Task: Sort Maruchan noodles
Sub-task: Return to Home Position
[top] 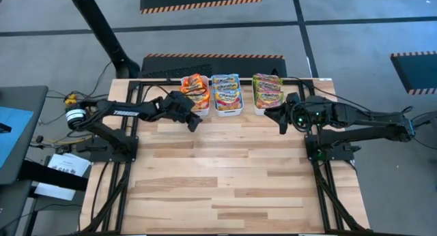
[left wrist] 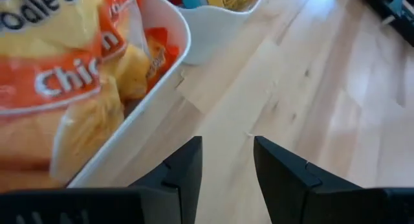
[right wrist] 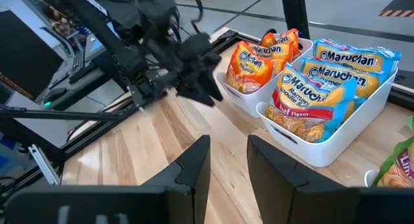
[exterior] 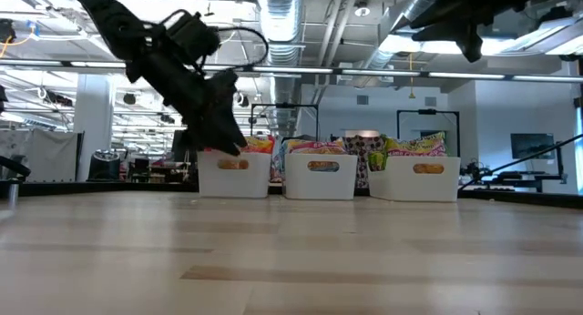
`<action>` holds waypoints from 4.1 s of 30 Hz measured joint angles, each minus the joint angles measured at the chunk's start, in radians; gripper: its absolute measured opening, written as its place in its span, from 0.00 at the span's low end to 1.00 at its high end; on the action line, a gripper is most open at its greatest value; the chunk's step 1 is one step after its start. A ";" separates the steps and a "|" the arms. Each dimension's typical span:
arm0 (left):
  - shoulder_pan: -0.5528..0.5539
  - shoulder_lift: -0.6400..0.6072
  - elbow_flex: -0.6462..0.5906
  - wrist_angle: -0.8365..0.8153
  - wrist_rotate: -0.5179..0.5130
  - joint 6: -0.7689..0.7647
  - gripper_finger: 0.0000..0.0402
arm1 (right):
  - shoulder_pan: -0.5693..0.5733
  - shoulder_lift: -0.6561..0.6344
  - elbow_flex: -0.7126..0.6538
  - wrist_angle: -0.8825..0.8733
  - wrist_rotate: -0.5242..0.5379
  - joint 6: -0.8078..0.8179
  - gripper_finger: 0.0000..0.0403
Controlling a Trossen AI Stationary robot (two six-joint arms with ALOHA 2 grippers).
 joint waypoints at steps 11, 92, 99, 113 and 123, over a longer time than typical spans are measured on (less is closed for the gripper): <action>-0.092 -0.352 -0.007 -0.248 0.000 0.014 0.31 | 0.009 0.000 0.000 -0.022 -0.009 -0.089 0.31; -0.520 -1.027 -0.607 -0.120 -0.398 0.357 0.31 | 0.143 0.013 -0.612 0.472 -0.004 -0.080 0.31; -0.520 -1.027 -0.605 -0.173 -0.399 0.365 0.31 | 0.143 0.013 -0.612 0.380 -0.004 -0.079 0.31; -0.521 -1.034 -0.603 -0.189 -0.398 0.363 0.31 | 0.143 0.008 -0.612 0.333 -0.004 -0.079 0.31; -0.520 -1.215 -0.603 -0.190 -0.397 0.362 0.31 | 0.143 -0.264 -0.612 0.204 -0.004 -0.079 0.31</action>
